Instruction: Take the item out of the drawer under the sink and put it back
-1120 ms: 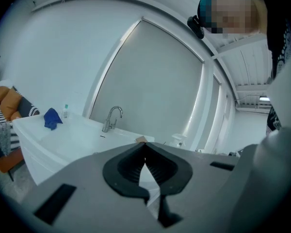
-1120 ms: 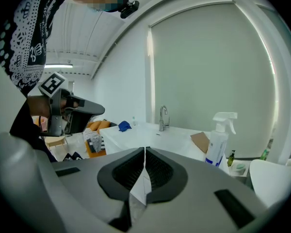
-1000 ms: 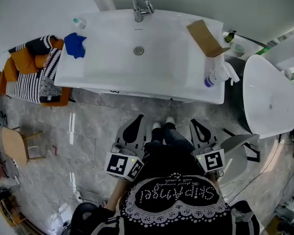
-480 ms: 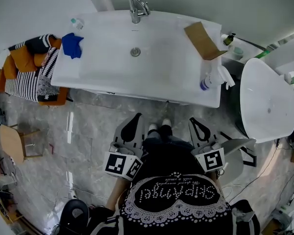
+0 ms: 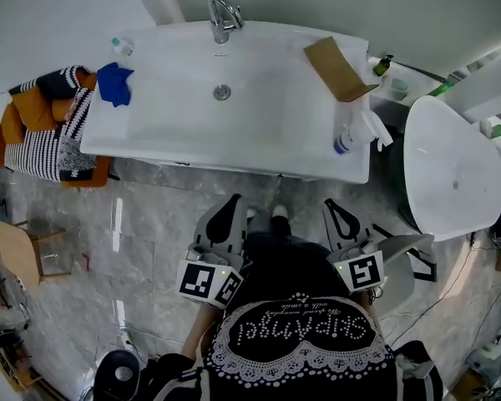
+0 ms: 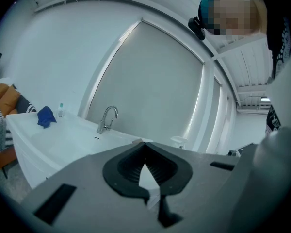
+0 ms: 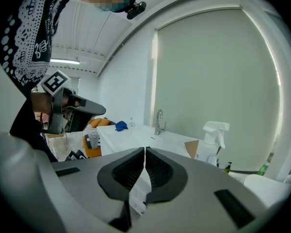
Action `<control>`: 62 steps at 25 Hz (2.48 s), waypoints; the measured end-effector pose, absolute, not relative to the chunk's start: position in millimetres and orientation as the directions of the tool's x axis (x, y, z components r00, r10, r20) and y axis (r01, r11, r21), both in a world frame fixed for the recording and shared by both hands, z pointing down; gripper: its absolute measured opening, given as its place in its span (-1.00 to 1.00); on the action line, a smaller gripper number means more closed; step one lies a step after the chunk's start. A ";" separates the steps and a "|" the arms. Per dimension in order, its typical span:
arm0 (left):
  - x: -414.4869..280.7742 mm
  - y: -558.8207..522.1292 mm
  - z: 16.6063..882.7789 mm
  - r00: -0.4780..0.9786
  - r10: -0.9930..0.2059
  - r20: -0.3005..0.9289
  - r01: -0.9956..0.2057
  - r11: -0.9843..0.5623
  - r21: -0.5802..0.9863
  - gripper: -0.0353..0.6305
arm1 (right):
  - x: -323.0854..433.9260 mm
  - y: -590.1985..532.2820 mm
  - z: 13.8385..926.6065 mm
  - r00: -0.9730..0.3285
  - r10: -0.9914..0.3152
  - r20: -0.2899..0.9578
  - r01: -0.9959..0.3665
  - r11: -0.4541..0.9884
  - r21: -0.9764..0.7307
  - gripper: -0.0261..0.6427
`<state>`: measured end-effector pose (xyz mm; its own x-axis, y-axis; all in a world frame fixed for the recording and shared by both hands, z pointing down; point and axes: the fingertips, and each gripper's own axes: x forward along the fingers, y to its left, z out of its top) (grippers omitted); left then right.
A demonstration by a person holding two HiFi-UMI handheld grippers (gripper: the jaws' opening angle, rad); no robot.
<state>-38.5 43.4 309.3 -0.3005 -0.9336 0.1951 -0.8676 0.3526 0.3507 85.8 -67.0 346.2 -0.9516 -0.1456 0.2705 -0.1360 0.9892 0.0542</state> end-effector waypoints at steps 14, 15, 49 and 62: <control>-81.5 64.0 294.3 -0.198 -0.959 0.202 -0.907 0.257 0.332 -0.88 | 60.5 -32.2 337.6 -0.924 -0.267 0.272 -0.271 0.962 0.024 -0.86; -84.2 66.7 294.6 -0.191 -0.960 0.203 -0.909 0.251 0.332 -0.88 | 58.5 -28.6 336.8 -0.923 -0.275 0.271 -0.279 0.960 0.025 -0.86; -91.2 98.5 299.0 -0.112 -0.976 0.184 -0.920 0.172 0.352 -0.88 | 48.7 18.3 346.2 -0.904 -0.323 0.279 -0.328 0.944 0.031 -0.86; -76.5 90.2 303.4 -0.065 -0.978 0.200 -0.926 0.134 0.354 -0.88 | 64.3 14.2 348.9 -0.891 -0.363 0.274 -0.373 0.928 0.018 -0.86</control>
<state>-76.5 90.2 303.4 -0.0652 -0.9776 0.2001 -0.9257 0.1342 0.3537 64.3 14.2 348.9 -0.8906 -0.3633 0.2737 -0.3729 0.9277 0.0178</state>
